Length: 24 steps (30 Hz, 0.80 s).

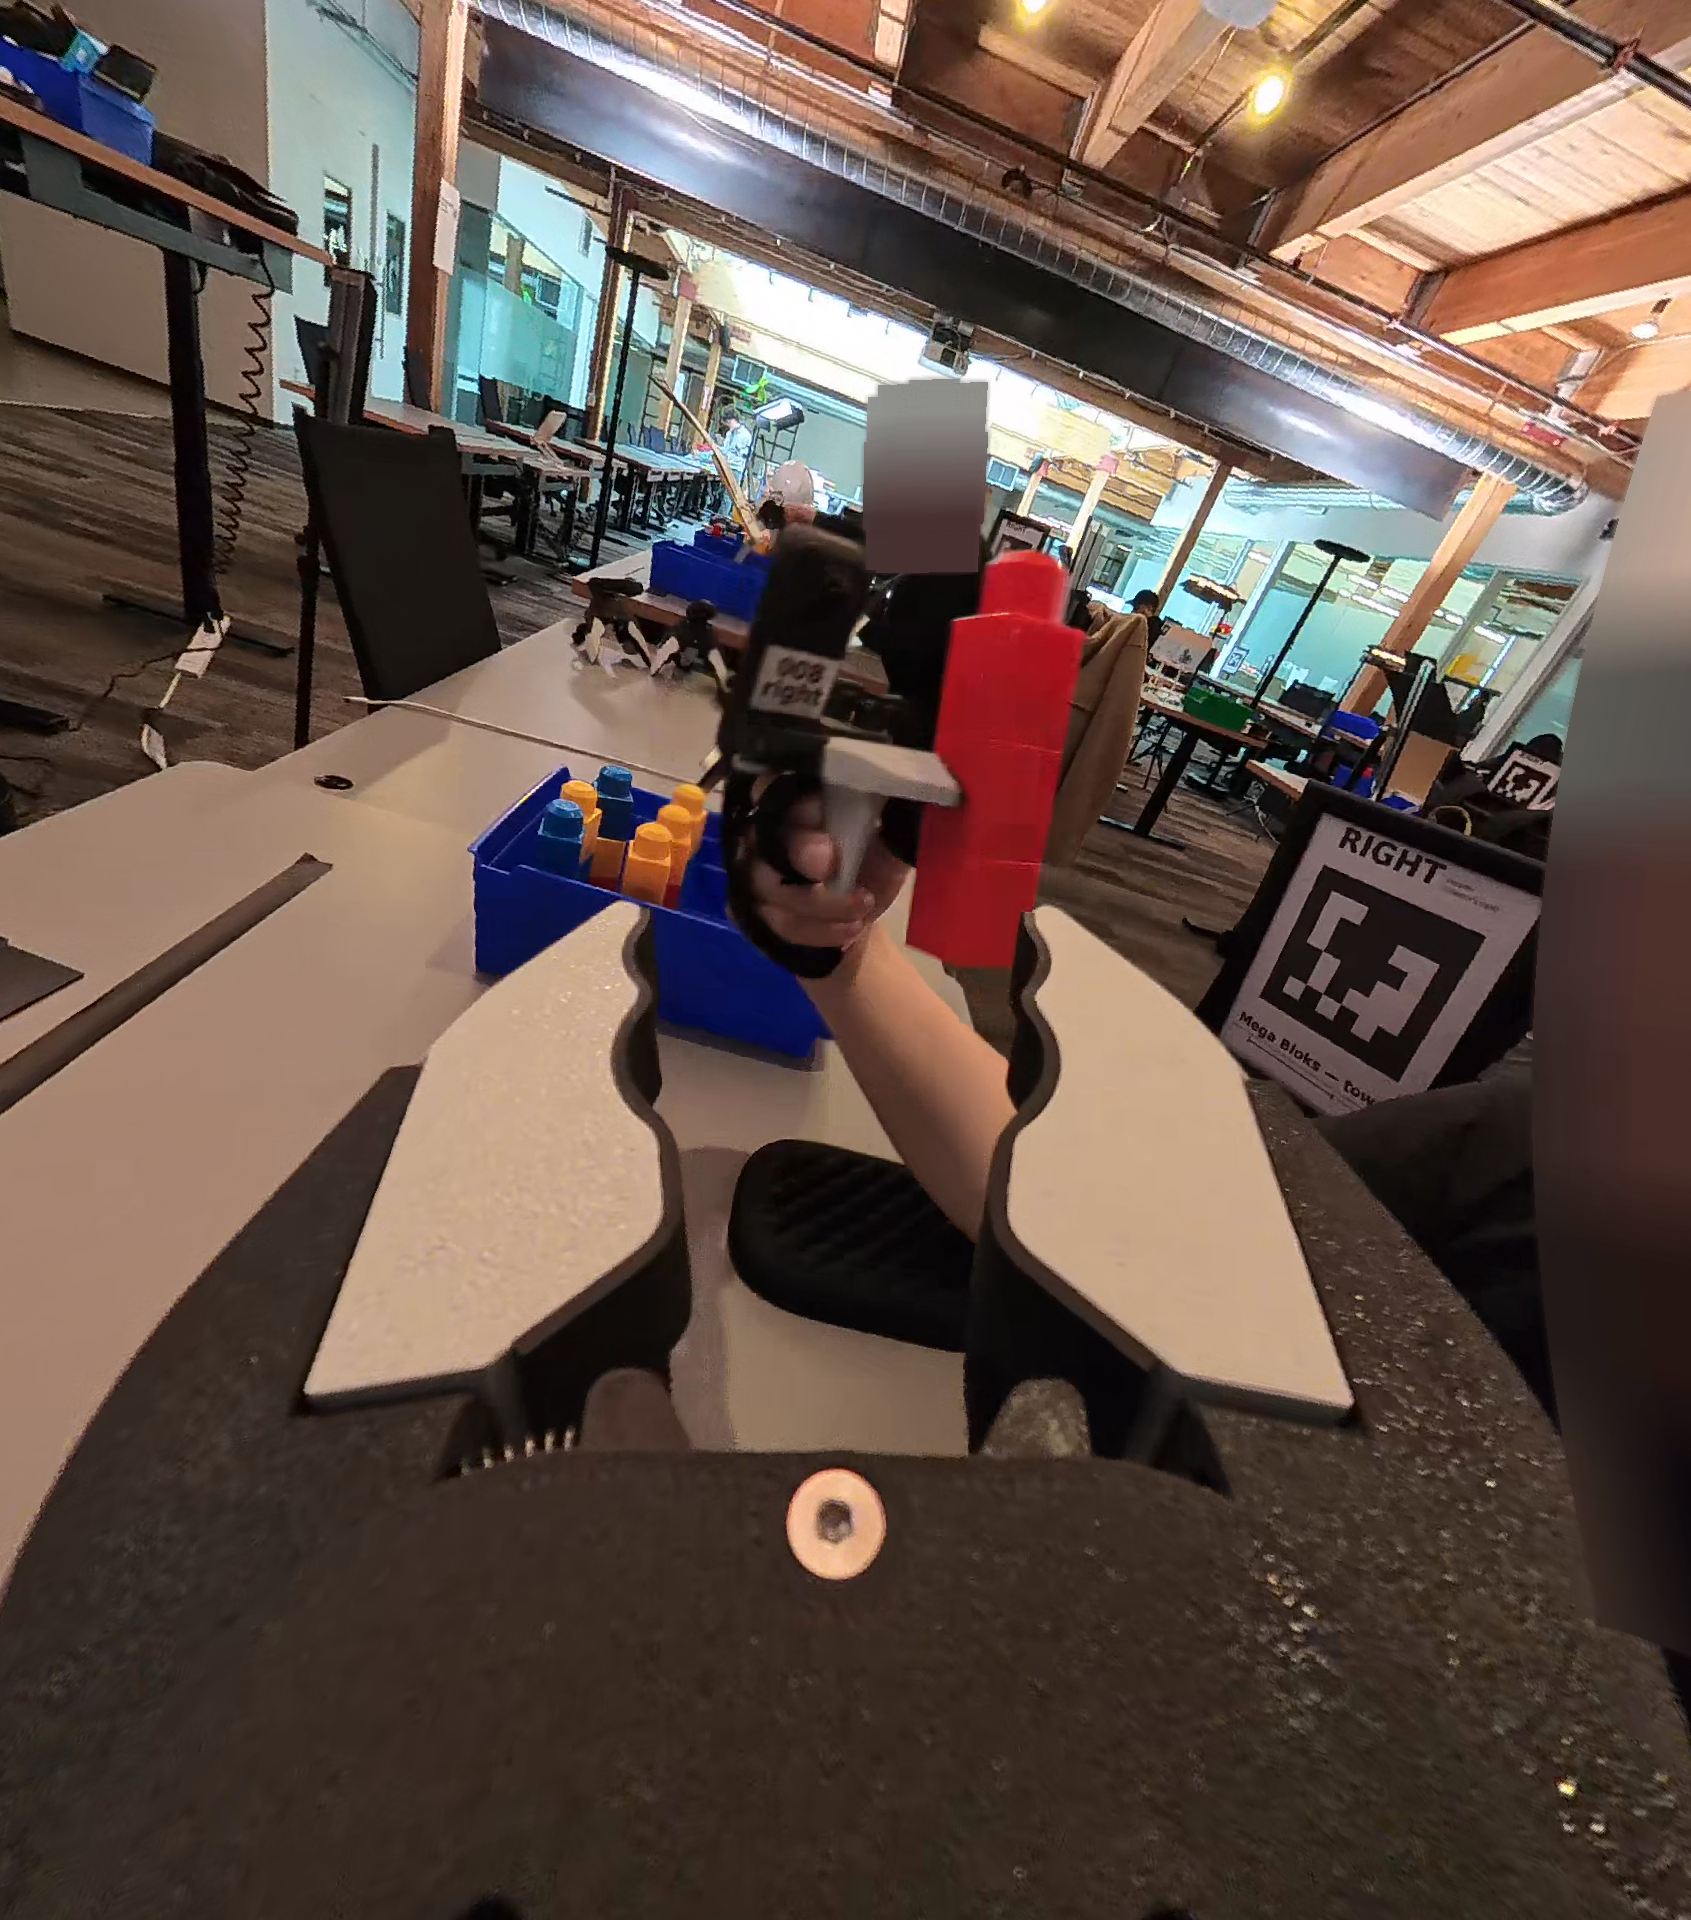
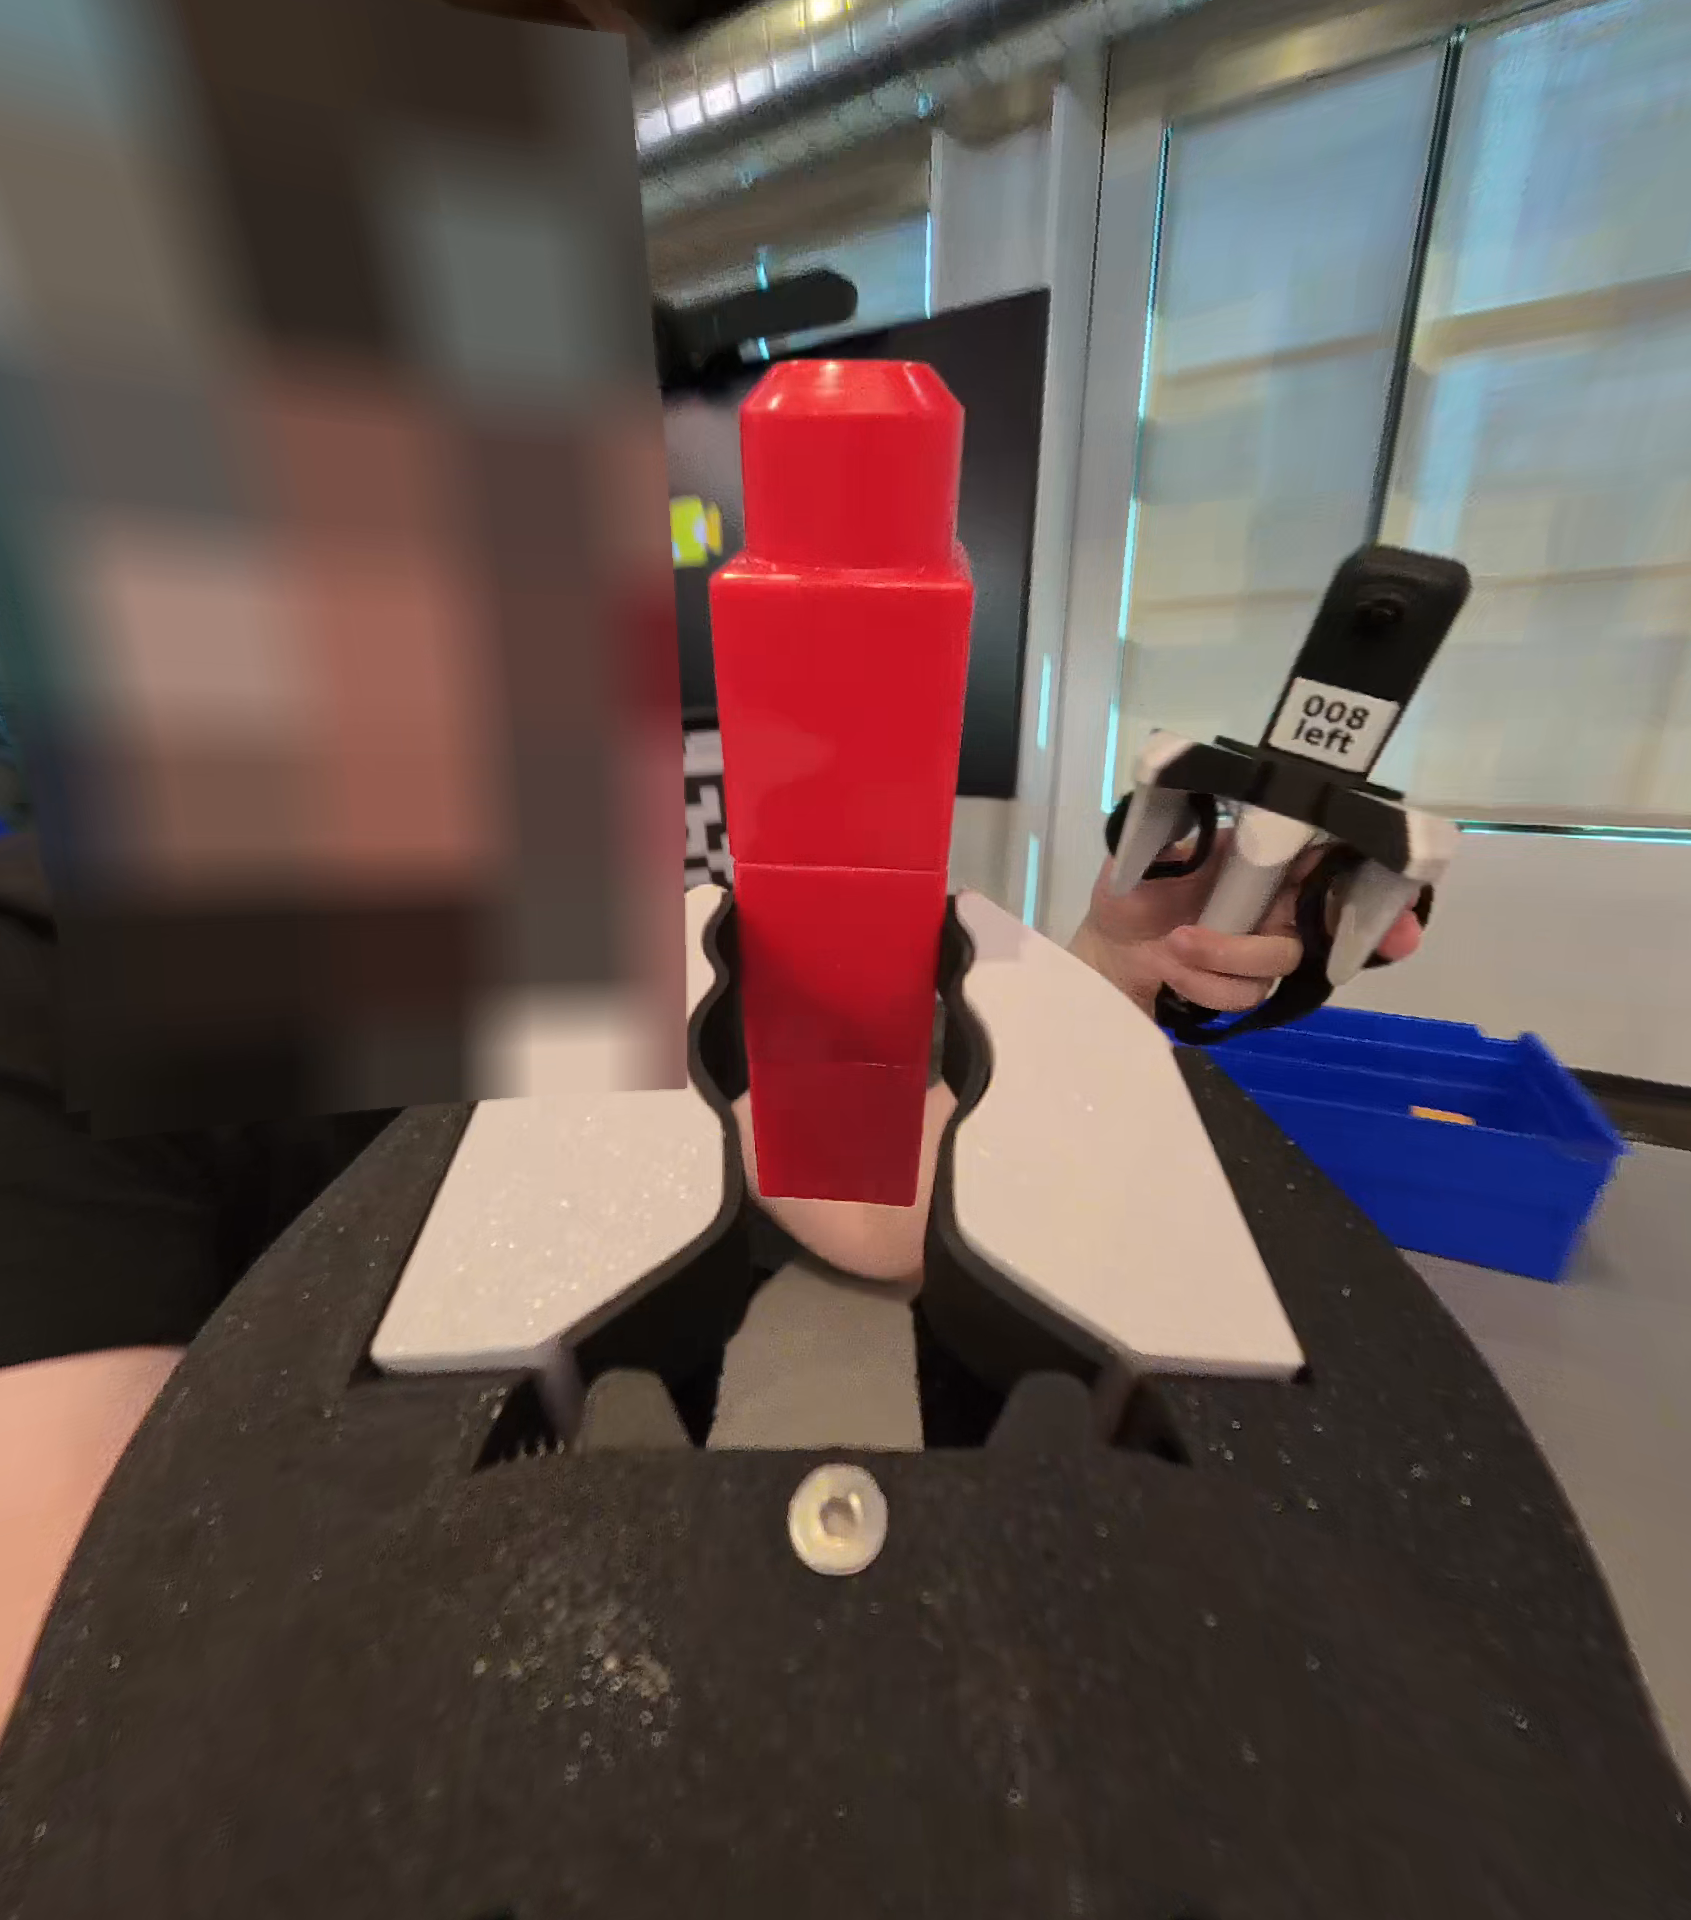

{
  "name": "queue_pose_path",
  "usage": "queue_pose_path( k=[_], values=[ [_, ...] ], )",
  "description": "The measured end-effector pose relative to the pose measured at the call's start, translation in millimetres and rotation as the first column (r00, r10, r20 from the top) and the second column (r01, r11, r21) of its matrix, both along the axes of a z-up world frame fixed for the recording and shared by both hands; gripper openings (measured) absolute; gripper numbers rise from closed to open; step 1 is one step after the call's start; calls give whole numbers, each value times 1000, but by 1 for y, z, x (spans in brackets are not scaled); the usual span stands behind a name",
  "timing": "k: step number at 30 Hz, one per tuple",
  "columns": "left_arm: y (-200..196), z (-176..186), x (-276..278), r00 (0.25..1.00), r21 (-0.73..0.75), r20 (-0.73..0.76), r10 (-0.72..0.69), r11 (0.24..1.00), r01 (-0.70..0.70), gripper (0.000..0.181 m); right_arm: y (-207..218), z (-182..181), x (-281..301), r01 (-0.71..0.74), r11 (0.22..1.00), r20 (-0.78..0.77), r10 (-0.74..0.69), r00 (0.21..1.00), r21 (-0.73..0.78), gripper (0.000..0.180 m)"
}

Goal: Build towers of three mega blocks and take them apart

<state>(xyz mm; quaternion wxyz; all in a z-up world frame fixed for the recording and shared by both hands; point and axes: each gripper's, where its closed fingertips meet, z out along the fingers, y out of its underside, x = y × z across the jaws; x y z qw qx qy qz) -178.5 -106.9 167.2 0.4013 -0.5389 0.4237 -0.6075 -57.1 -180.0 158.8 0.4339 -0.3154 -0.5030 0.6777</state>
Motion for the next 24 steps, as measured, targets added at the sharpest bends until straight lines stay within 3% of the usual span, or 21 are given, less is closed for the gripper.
queue_pose_path(
  k=[1, 7, 12, 15, 17, 19, 20, 24],
  values=[
    [0, 1, 0, 1000, -7, 6, -5, 1000, 5, 65, -14, 4, 11, 13, 998, 3, -13, 1000, 54, 35],
    [1, 3, -1, 999, -24, 24, -22, 999, 23, 63, -89, 28, 95, 28, 985, -50, -20, 999, 171, 35],
    [0, 4, -2, 999, -28, 30, -21, 999, 22, 63, -98, 23, 148, 236, 967, -14, -236, 972, 98, 35],
    [-2, 6, -4, 999, -23, 38, -20, 1000, 21, 62, -84, 7, 180, 446, 894, 49, -447, 893, 31, 35],
    [-3, 8, -7, 999, -25, 48, -19, 999, 20, 62, -48, -20, 217, 718, 696, 172, -705, 688, -12, 35],
    [-3, 10, -9, 998, -26, 58, -20, 999, 22, 62, -8, -57, 274, 936, 352, 301, -892, 337, -4, 35],
    [-3, 10, -9, 998, -25, 61, -21, 999, 22, 62, 4, -74, 302, 982, 187, 333, -927, 174, 7, 35],
    [1, 10, -9, 998, -32, 62, -6, 999, 8, 62, 19, -119, 362, 975, -220, 355, -911, -211, 14, 36]
  ],
)
